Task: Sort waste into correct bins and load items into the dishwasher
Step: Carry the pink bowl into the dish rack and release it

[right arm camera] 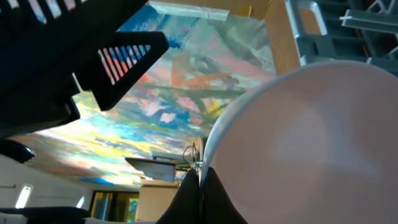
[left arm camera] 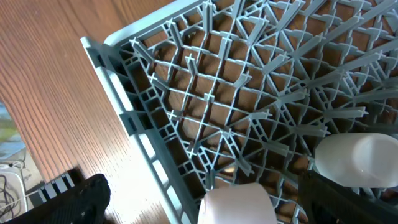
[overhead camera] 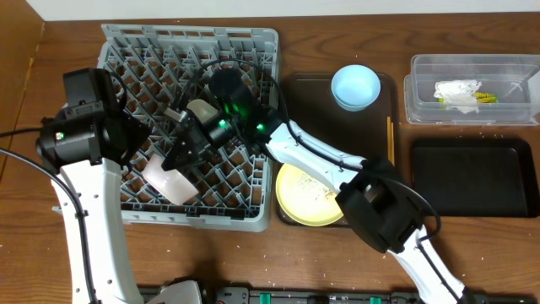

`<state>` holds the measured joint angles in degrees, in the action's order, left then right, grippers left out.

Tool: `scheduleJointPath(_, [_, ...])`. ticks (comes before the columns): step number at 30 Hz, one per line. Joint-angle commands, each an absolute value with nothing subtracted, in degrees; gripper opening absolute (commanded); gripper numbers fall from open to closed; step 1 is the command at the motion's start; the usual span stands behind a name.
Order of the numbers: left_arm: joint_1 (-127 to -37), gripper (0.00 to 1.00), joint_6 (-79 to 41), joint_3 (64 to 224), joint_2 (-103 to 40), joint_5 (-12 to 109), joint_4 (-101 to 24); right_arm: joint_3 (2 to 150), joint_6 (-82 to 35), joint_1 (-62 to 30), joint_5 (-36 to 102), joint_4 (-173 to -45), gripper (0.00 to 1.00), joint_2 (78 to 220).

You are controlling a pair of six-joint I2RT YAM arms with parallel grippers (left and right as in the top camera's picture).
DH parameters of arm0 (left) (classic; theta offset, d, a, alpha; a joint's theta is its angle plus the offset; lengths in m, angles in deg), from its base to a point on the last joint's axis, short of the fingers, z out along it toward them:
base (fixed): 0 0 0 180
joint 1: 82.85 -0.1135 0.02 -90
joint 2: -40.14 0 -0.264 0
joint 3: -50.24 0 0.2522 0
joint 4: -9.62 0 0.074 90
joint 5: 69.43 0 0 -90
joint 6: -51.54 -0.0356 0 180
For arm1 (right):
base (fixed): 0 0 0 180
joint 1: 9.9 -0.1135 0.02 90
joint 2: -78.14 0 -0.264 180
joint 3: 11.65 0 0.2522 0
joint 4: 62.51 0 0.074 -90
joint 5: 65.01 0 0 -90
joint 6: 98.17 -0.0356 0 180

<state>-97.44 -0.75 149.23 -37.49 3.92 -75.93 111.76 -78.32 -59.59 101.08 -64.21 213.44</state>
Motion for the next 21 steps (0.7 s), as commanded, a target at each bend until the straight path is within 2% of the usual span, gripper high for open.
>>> scheduleJointPath(1, [-97.73,0.98,0.0,150.19,-37.34,3.79,-76.11,111.78,-78.41,-59.38,99.29,-63.99,0.01,216.37])
scheduleJointPath(7, [-97.73,0.98,0.0,150.19,-37.34,3.79,-76.13,111.78,-79.02,-57.52,98.54,-62.29,0.01,219.87])
scheduleJointPath(15, [-97.73,0.98,0.0,150.19,-37.34,3.79,-76.11,111.82,-74.19,-55.18,95.77,-58.92,0.01,219.89])
scheduleJointPath(17, [-97.73,0.98,0.0,150.19,-37.34,3.79,-76.11,111.82,-73.87,-54.41,95.4,-58.99,0.05,219.87])
scheduleJointPath(21, [-97.73,0.98,0.0,150.19,-37.34,3.79,-76.11,111.82,-73.58,-53.12,95.18,-59.19,0.22,219.65])
